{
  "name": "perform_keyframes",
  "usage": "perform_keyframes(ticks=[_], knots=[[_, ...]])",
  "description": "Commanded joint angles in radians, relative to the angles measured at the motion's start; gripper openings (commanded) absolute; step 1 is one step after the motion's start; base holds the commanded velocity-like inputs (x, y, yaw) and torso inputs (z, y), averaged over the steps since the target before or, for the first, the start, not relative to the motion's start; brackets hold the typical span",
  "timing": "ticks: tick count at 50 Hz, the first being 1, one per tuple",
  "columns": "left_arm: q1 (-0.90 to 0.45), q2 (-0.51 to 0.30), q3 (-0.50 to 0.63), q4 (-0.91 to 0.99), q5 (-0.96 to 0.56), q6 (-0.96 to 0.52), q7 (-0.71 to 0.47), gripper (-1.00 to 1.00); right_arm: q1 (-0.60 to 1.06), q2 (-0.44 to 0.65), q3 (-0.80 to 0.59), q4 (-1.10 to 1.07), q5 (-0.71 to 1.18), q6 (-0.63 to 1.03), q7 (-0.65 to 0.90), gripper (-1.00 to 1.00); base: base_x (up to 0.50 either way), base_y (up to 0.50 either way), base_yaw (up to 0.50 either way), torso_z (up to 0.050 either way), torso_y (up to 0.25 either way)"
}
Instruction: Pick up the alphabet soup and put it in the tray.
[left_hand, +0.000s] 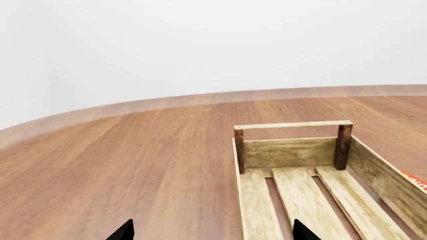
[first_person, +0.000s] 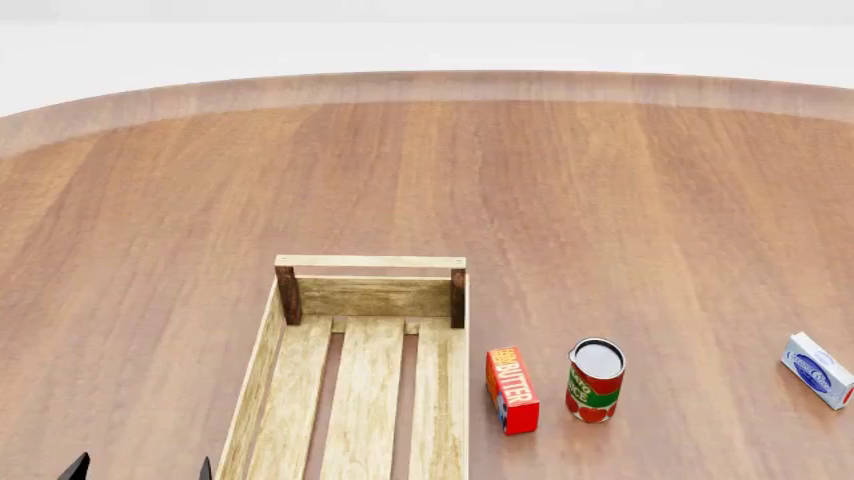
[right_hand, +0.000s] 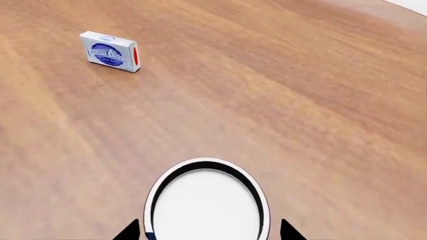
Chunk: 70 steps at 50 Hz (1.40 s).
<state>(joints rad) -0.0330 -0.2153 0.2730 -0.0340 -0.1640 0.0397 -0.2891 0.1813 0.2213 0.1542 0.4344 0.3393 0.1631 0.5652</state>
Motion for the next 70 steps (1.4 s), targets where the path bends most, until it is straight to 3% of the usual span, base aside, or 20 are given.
perform_keyframes(ticks=[1, 19, 20, 29, 49, 70], knots=[[-0.001, -0.003, 0.004, 0.000, -0.004, 0.001, -0.005, 1.00, 0.010, 0.002, -0.002, 0.030, 0.002, -0.011, -0.004, 1.00, 0.00, 0.00, 0.00, 0.000, 0.000], [-0.003, -0.009, 0.012, -0.001, -0.010, 0.003, -0.010, 1.00, 0.018, 0.003, -0.007, 0.060, 0.009, -0.029, -0.021, 1.00, 0.00, 0.00, 0.00, 0.000, 0.000], [-0.003, -0.009, 0.012, -0.001, -0.009, 0.003, -0.011, 1.00, 0.015, 0.004, -0.008, 0.051, 0.010, -0.026, -0.020, -1.00, 0.00, 0.00, 0.00, 0.000, 0.000], [-0.002, -0.012, 0.016, -0.001, -0.009, 0.004, -0.016, 1.00, -0.032, 0.009, -0.009, -0.093, 0.028, 0.029, 0.006, -1.00, 0.00, 0.00, 0.00, 0.000, 0.000], [-0.006, -0.017, 0.024, -0.005, -0.015, 0.004, -0.021, 1.00, -0.155, 0.055, -0.112, -0.686, 0.074, 0.247, 0.044, -1.00, 0.00, 0.00, 0.00, 0.000, 0.000], [-0.006, -0.023, 0.033, -0.002, -0.020, 0.007, -0.028, 1.00, -0.083, 0.069, -0.275, -0.889, 0.106, 0.383, 0.009, -1.00, 0.00, 0.00, 0.00, 0.000, 0.000]])
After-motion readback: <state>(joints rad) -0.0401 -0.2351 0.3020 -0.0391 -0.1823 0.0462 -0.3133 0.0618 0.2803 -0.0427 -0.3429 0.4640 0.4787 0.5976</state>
